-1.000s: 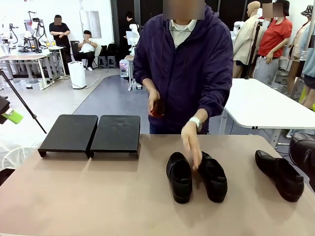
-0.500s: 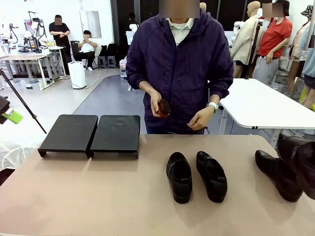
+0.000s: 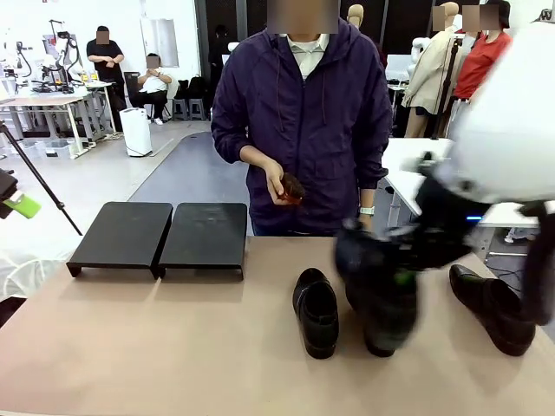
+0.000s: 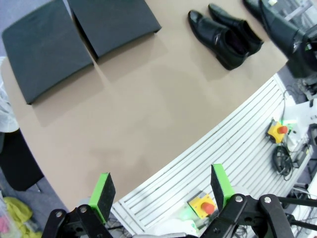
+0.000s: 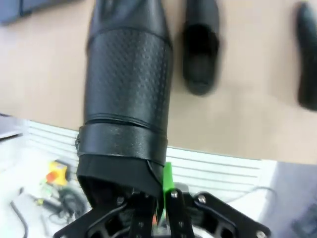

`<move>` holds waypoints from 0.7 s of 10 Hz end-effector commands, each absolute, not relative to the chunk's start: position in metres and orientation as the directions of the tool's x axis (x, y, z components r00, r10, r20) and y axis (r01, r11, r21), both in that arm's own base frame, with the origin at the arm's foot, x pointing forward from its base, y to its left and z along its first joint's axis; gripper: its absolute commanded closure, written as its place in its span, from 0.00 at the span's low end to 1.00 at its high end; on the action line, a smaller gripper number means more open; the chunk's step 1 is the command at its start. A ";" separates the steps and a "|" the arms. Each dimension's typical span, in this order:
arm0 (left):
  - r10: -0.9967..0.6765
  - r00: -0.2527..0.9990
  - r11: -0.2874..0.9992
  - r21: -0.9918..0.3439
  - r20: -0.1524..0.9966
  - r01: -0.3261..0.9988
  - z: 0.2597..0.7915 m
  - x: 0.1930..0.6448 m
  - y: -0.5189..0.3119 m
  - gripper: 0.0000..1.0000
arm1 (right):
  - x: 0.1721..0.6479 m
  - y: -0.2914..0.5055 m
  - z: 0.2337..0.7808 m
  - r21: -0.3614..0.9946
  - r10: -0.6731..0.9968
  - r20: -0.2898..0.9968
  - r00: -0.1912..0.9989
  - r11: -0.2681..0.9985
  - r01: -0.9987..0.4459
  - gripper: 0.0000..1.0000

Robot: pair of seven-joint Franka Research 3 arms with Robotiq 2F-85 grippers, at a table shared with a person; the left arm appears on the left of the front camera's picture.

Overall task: Organize the shoes by placing them on the stand.
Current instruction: Pick up one Shoe and place it in the middle of the table.

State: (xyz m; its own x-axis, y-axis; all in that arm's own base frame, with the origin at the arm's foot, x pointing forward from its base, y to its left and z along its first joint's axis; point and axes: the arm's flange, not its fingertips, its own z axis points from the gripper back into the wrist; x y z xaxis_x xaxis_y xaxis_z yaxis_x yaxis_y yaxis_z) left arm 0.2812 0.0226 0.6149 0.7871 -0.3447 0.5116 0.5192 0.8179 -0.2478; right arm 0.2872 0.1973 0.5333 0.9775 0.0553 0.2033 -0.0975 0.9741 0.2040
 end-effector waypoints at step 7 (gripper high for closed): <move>-0.355 0.782 0.811 -0.247 0.513 0.530 0.616 0.281 0.025 0.00 | 0.284 0.312 0.516 0.230 0.161 0.241 0.957 0.949 -0.217 1.00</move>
State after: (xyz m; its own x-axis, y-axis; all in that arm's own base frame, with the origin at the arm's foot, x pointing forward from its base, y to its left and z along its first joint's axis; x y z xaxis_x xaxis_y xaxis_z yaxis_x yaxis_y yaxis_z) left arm 0.2812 0.0228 0.6149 0.7872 -0.3445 0.5116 0.5191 0.8180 -0.2479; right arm 0.2882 0.3224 0.5070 0.9601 0.1658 0.2250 -0.2195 0.9457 0.2397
